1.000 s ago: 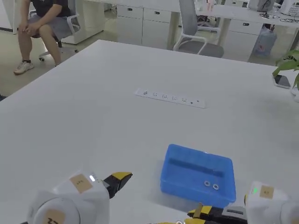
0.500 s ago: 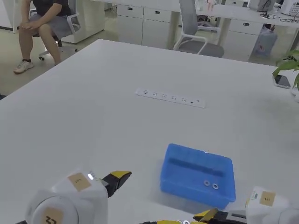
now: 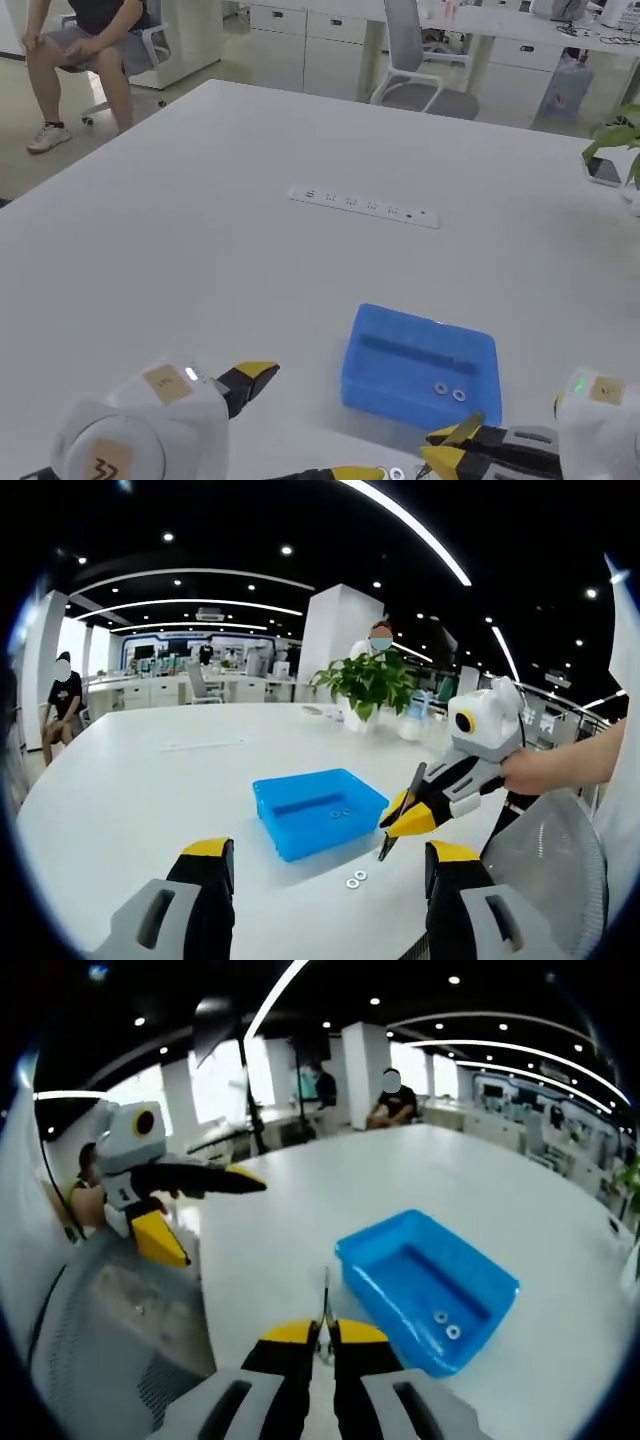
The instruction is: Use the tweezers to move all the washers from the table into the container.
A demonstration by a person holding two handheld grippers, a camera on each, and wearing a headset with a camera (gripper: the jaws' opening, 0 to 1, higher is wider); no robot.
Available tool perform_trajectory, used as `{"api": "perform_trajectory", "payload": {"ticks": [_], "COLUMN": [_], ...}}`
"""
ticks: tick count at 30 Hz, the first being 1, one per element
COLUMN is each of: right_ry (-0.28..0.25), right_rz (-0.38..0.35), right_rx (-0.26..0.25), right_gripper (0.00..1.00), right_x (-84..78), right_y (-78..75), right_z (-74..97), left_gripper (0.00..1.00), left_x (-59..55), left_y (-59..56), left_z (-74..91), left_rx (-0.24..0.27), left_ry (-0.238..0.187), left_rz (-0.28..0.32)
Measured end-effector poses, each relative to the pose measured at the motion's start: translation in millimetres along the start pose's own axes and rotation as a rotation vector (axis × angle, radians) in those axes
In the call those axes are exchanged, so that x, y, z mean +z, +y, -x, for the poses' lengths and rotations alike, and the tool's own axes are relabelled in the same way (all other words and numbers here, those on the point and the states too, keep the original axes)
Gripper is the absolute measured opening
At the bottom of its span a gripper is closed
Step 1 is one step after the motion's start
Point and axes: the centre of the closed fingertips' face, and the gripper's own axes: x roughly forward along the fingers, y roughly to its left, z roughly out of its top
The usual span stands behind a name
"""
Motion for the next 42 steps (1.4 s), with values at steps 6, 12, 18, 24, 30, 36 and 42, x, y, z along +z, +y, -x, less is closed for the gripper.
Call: {"api": "perform_trajectory", "payload": {"ticks": [6, 12, 18, 24, 30, 36, 42], "right_ry": [-0.011, -0.037, -0.056, -0.081, -0.097, -0.104, -0.09], "right_rz": [0.004, 0.013, 0.017, -0.02, -0.05, -0.078, -0.085], "right_rx": [-0.014, -0.026, -0.037, -0.049, -0.053, -0.049, -0.055], "right_gripper": [0.04, 0.04, 0.03, 0.03, 0.03, 0.03, 0.03], "right_x": [12.7, 31.2, 47.2, 56.9, 64.8, 68.3, 66.6], "right_y": [-12.0, -23.6, -38.1, -51.3, -53.9, -57.2, -62.4], "right_z": [8.1, 16.0, 17.8, 16.0, 11.3, 3.4, -3.5], "left_gripper": [0.79, 0.79, 0.79, 0.79, 0.79, 0.79, 0.79], "left_x": [-0.4, 1.1, 2.7, 2.9, 3.1, 2.4, 2.8], "left_y": [0.1, 0.2, 1.2, 3.0, 2.5, 5.7, 5.1], "left_z": [0.0, 0.7, 1.4, 2.0, 2.1, 2.8, 2.7], "left_rx": [0.001, 0.005, 0.009, 0.014, 0.014, 0.021, 0.02], "left_ry": [0.0, -0.005, -0.016, -0.02, -0.02, -0.023, -0.022], "left_rz": [0.001, 0.004, 0.006, 0.009, 0.007, 0.01, 0.011]}}
